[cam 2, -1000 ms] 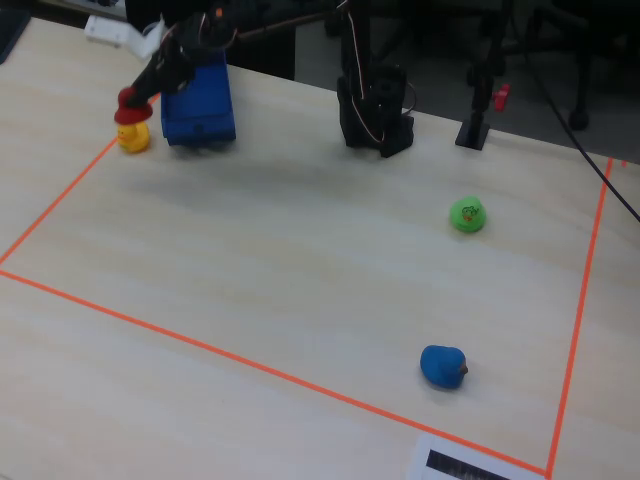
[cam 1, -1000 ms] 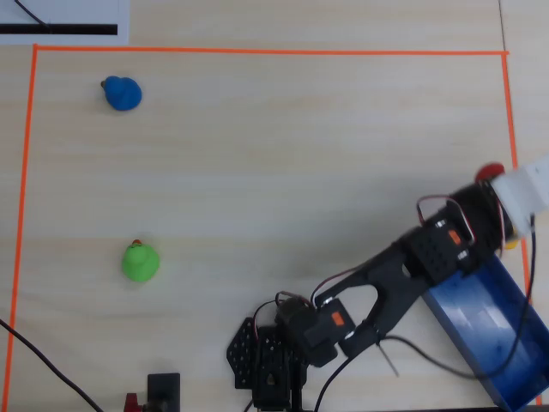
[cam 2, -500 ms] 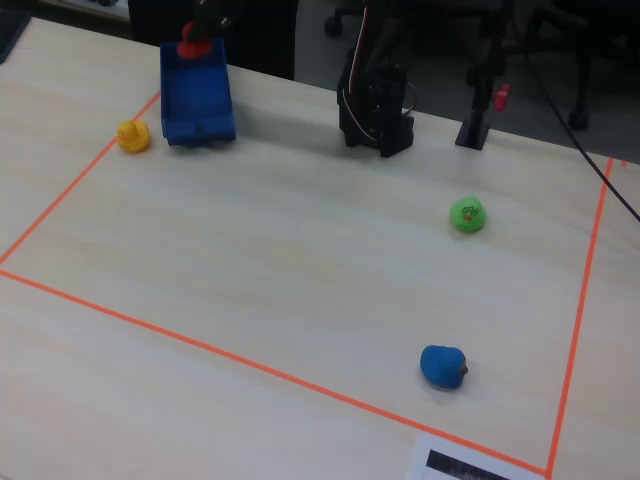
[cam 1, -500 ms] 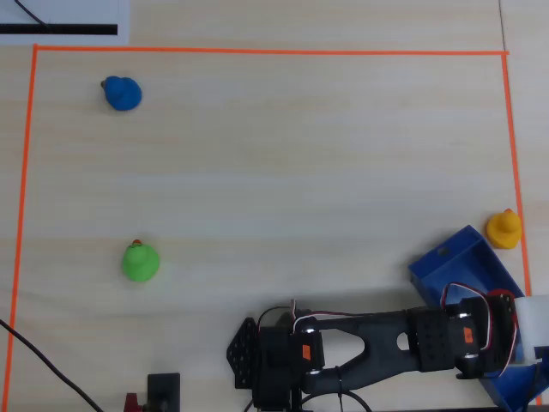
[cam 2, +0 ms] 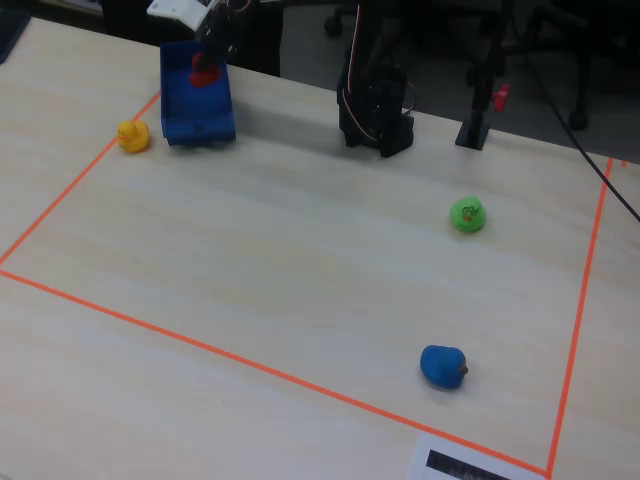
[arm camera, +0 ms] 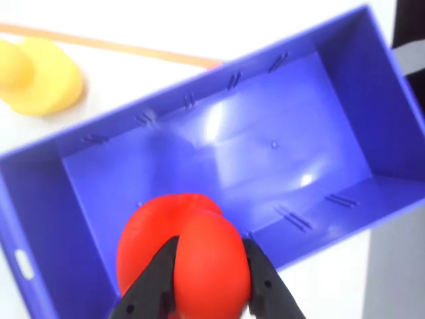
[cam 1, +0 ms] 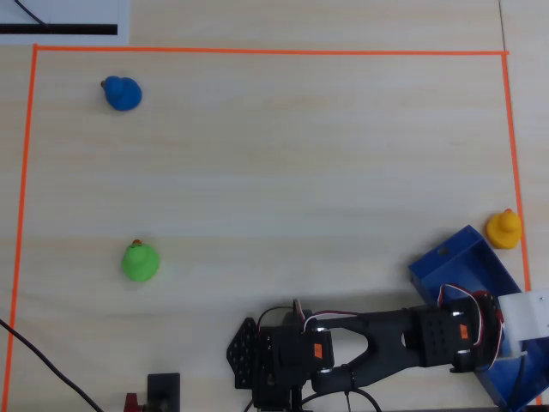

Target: Grasp red duck and put it into box.

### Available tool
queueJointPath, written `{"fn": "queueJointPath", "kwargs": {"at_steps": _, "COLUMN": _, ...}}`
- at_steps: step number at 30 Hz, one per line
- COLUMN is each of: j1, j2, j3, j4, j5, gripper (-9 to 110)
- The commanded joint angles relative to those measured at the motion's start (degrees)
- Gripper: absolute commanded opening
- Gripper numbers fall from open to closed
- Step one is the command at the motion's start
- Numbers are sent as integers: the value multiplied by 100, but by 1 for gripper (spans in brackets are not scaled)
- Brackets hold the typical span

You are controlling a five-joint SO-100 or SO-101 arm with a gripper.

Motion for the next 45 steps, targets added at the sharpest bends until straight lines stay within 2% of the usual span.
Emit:
{"fn": "queueJointPath", "kwargs": {"at_steps": 1, "j1": -105, "j2": -26, "j3": -97, "j4": -290, "j5": 0, "gripper": 0}}
{"fn": "queueJointPath", "kwargs": {"at_steps": 10, "j1": -167, "j2": -158, "j3": -167, "j4": -624, "j5": 132, "gripper": 13}}
{"fn": "queueJointPath", "kwargs": {"at_steps": 20, "j1": -185, "j2": 62, "j3": -167, "j4": -501, "j5": 246, "gripper": 20}}
{"fn": "queueJointPath", "kwargs": {"at_steps": 23, "j1": -290, "j2": 211, "j3": -220, "j4": -466, "j5": 615, "gripper": 17}}
{"fn": "queueJointPath", "kwargs": {"at_steps": 25, "j1": -571, "j2": 369, "j3": -369, "j4": -466, "j5": 1204, "gripper": 9}}
{"fn": "queueJointPath", "kwargs": {"at_steps": 27, "j1": -1134, "j2": 554, "j3": -765, "j4": -264, "j5": 1951, "gripper": 1}}
{"fn": "queueJointPath", "kwargs": {"at_steps": 29, "j1": -1916, "j2": 756, "j3": -1362, "j4": 545, "j5": 2391, "gripper": 0}}
{"fn": "queueJointPath", "kwargs": {"at_steps": 32, "j1": -3604, "j2": 1450, "j3": -1477, "j4": 1749, "j5": 2083, "gripper": 0}}
{"fn": "queueJointPath", "kwargs": {"at_steps": 39, "j1": -7717, "j2": 4685, "j3": 1608, "j4": 2944, "j5": 905, "gripper": 0}}
{"fn": "queueJointPath", "kwargs": {"at_steps": 42, "j1": -8745, "j2": 6214, "j3": 3120, "j4": 3384, "j5": 756, "gripper": 0}}
{"fn": "queueJointPath", "kwargs": {"at_steps": 45, "j1": -9246, "j2": 7462, "j3": 4228, "j4": 3894, "j5": 659, "gripper": 0}}
